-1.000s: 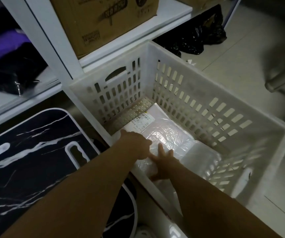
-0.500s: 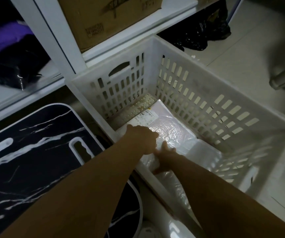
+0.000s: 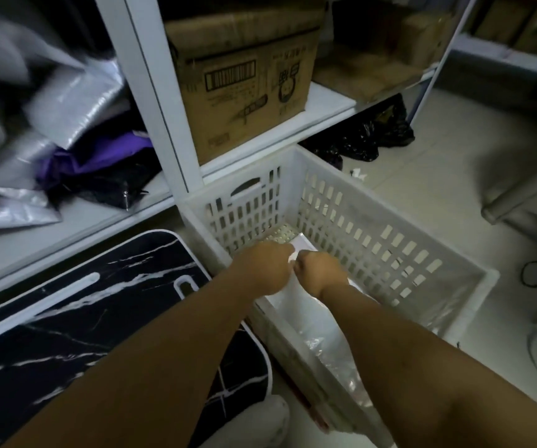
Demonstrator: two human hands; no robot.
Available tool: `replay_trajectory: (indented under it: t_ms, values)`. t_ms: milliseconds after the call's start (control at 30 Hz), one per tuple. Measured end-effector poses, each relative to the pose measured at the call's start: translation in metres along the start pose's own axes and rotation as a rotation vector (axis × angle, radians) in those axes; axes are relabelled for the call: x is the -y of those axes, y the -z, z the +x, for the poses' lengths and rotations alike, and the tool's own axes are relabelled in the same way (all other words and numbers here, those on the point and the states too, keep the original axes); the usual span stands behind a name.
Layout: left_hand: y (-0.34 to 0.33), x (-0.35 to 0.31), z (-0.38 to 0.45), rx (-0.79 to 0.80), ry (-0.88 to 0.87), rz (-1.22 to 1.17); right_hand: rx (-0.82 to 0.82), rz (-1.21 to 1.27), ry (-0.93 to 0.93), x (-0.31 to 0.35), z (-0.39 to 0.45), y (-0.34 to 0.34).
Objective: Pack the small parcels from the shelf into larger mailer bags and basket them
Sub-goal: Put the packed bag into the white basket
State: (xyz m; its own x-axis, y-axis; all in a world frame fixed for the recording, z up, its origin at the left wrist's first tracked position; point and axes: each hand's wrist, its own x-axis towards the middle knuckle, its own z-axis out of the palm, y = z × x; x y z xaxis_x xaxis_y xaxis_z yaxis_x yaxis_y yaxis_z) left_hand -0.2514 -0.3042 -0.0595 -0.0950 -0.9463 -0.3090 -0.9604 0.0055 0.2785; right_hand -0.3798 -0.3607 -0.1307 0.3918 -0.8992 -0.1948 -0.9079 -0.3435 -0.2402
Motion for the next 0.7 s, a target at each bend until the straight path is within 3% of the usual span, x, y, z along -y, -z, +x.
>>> replay_trajectory:
  t_ms: [233, 700]
  values:
    - [0.048, 0.016, -0.079, -0.091, 0.113, -0.018, -0.147, 0.024, 0.075, 0.063, -0.024, 0.065]
    - [0.094, 0.181, -0.272, -0.342, 0.552, -0.034, -0.356, 0.206, 0.441, 0.308, -0.054, 0.113]
